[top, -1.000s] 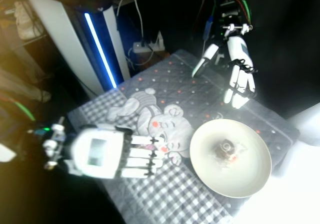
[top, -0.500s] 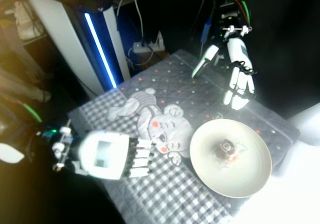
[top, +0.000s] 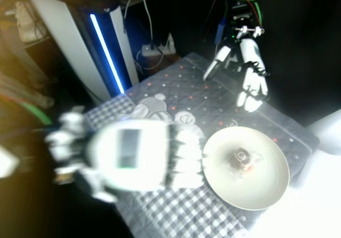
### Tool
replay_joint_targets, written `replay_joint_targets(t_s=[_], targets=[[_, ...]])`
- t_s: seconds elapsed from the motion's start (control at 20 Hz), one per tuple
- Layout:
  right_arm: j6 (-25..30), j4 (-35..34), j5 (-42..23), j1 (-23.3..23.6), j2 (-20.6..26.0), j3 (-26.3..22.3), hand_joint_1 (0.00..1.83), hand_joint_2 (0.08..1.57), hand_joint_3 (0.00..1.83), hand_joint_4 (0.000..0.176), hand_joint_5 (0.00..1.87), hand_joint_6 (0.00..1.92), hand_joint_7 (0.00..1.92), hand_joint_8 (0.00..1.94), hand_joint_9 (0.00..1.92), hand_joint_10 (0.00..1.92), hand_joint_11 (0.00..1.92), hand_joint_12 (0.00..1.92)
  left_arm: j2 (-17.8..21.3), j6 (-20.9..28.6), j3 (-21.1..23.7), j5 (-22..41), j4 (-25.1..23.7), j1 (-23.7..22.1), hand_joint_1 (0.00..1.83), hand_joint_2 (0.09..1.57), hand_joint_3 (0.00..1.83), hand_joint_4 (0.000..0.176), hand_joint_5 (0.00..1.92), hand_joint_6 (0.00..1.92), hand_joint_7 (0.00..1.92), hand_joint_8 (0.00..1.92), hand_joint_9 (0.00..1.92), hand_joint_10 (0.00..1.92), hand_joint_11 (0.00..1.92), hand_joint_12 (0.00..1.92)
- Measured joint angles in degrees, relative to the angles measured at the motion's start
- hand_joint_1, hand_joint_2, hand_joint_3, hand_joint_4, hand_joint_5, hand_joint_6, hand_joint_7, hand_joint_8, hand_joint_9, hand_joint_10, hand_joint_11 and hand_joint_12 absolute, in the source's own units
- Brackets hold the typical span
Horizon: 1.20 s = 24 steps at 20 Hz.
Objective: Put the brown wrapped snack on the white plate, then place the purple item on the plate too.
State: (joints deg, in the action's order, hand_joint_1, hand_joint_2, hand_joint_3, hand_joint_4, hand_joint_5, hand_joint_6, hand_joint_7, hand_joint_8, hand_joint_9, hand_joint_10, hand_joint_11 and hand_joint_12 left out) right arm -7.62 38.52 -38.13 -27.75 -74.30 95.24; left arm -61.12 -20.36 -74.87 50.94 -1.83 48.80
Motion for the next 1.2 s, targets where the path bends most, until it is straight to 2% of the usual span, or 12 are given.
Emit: replay_joint_targets(t_s=[0.1,0.15,0.2,0.25,0.3,0.4,0.45,0.8,0.85,1.05,1.15,1.2], targets=[[0.1,-0.7,1.7,2.4,-4.2,3.7,1.39,1.08,0.0,0.0,0.93,0.82,1.1,0.8,1.03,1.13,0.78,1.0,0.0,0.0,0.4,2.2,-0.7,-0.1,0.97,0.86,0.0,0.076,0.36,0.0,0.3,0.0,0.16,0.02,0.0,0.31],[0.0,-2.0,3.2,3.7,-5.9,5.9,1.2,0.94,0.0,0.037,0.61,0.07,0.65,0.29,0.58,0.34,0.17,1.17,0.0,0.0,0.4,2.9,-1.1,-0.1,0.98,0.87,0.0,0.076,0.32,0.0,0.28,0.0,0.14,0.01,0.0,0.43],[0.0,-2.4,3.8,4.0,-6.5,6.8,1.2,0.94,0.0,0.037,0.61,0.07,0.65,0.29,0.58,0.34,0.17,1.17,0.0,-0.1,0.4,3.0,-0.7,-0.1,0.98,0.87,0.0,0.076,0.32,0.0,0.28,0.0,0.14,0.01,0.0,0.43],[0.0,-2.6,5.3,4.0,-7.1,7.7,1.03,0.86,0.0,0.126,0.3,0.0,0.32,0.01,0.4,0.06,0.05,1.18,0.0,-0.2,0.4,3.2,0.0,-0.2,0.96,0.87,0.0,0.046,0.31,0.0,0.27,0.0,0.26,0.01,0.0,0.82],[0.0,-2.5,6.6,4.0,-7.1,7.8,1.03,0.86,0.0,0.126,0.3,0.0,0.32,0.01,0.4,0.06,0.05,1.18,0.1,-0.2,0.4,3.3,0.1,-0.5,0.96,0.87,0.0,0.046,0.31,0.0,0.27,0.0,0.26,0.01,0.0,0.82],[0.0,-2.4,7.6,3.8,-7.1,7.8,0.94,0.83,0.0,0.156,0.14,0.0,0.17,0.0,0.24,0.0,0.0,0.98,0.3,-0.2,0.8,4.4,0.1,-0.6,0.98,0.88,0.0,0.039,0.29,0.0,0.28,0.0,0.3,0.01,0.0,0.85],[0.0,-3.3,7.5,3.9,-6.8,7.4,0.91,0.82,0.0,0.175,0.07,0.0,0.07,0.01,0.03,0.01,0.0,0.11,0.8,-0.3,1.7,5.7,0.3,0.0,0.96,0.89,0.0,0.042,0.29,0.0,0.3,0.01,0.31,0.01,0.0,0.82],[-2.2,-15.0,-3.0,3.4,4.3,-5.1,0.84,0.84,0.0,0.176,0.03,0.0,0.06,0.0,0.04,0.0,0.0,0.42,6.7,-2.6,8.0,17.2,8.2,6.6,0.81,0.9,0.0,0.072,0.26,0.0,0.28,0.0,0.25,0.01,0.0,0.69],[-4.2,-19.3,-8.2,1.7,7.5,-8.2,0.85,0.82,0.0,0.176,0.07,0.0,0.06,0.01,0.02,0.02,0.0,0.13,7.5,-2.7,9.1,21.1,10.0,8.7,0.89,0.9,0.0,0.044,0.25,0.0,0.24,0.0,0.22,0.0,0.0,0.78],[-6.5,-28.2,-20.8,-10.5,15.5,-16.2,0.88,0.81,0.0,0.176,0.06,0.01,0.08,0.01,0.01,0.01,0.0,0.0,8.9,-3.0,11.9,29.8,12.2,11.6,0.88,0.94,0.0,0.072,0.15,0.0,0.16,0.0,0.14,0.0,0.0,0.54],[-7.8,-31.6,-27.3,-14.1,17.6,-19.2,0.95,0.83,0.0,0.139,0.04,0.0,0.07,0.0,0.02,0.01,0.01,0.0,9.1,-1.9,12.3,33.6,11.3,13.1,0.75,0.92,0.0,0.057,0.11,0.0,0.09,0.0,0.17,0.01,0.0,0.76],[-8.2,-38.1,-36.4,-19.9,18.4,-21.3,0.97,0.83,0.0,0.169,0.05,0.01,0.08,0.01,0.04,0.01,0.0,0.0,9.1,1.2,12.4,36.5,12.6,16.0,0.69,0.93,0.0,0.073,0.09,0.0,0.06,0.0,0.16,0.0,0.0,0.71]])
